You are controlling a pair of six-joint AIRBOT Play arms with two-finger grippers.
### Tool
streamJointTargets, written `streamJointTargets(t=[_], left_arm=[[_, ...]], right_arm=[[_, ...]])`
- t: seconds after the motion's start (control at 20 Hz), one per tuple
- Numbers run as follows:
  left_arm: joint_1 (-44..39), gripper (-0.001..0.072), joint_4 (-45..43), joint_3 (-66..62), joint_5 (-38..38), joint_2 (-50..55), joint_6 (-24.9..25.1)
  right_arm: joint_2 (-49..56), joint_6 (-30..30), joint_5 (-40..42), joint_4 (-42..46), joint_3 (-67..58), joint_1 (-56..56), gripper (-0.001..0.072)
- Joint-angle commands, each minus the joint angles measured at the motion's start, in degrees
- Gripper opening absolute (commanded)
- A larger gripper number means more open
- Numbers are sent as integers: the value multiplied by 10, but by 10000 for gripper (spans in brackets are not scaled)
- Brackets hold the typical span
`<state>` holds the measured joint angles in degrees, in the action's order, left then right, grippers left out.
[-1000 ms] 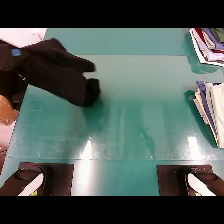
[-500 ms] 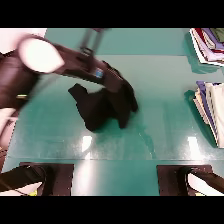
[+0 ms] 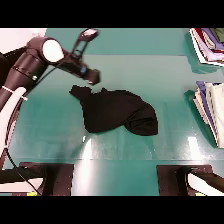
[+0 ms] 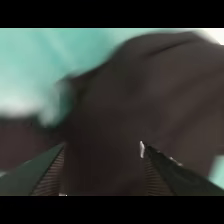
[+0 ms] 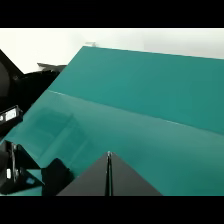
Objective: Fold the shirts.
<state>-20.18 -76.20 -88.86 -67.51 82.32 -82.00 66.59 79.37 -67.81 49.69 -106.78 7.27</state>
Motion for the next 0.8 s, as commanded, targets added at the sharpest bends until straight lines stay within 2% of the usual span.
streamJointTargets(t=[0.0, 0.35, 0.6, 0.65, 0.7, 0.75], left_arm=[[97, 545, 29, 85, -16, 3, -20], [105, 545, 127, 247, 127, 4, -15], [105, 544, 155, 251, 130, 16, 2], [105, 524, 158, 251, 130, 18, 2], [105, 253, 158, 251, 132, 20, 2], [105, 28, 157, 251, 141, 19, 2]], right_arm=[[0, 0, -2, -1, 29, 0, 20], [0, 0, 8, -2, 110, 0, 20], [0, 0, 17, -1, 181, 0, 20], [0, 0, 20, -1, 198, 0, 20], [0, 0, 22, 0, 213, 0, 20], [0, 0, 23, 3, 231, 0, 20]])
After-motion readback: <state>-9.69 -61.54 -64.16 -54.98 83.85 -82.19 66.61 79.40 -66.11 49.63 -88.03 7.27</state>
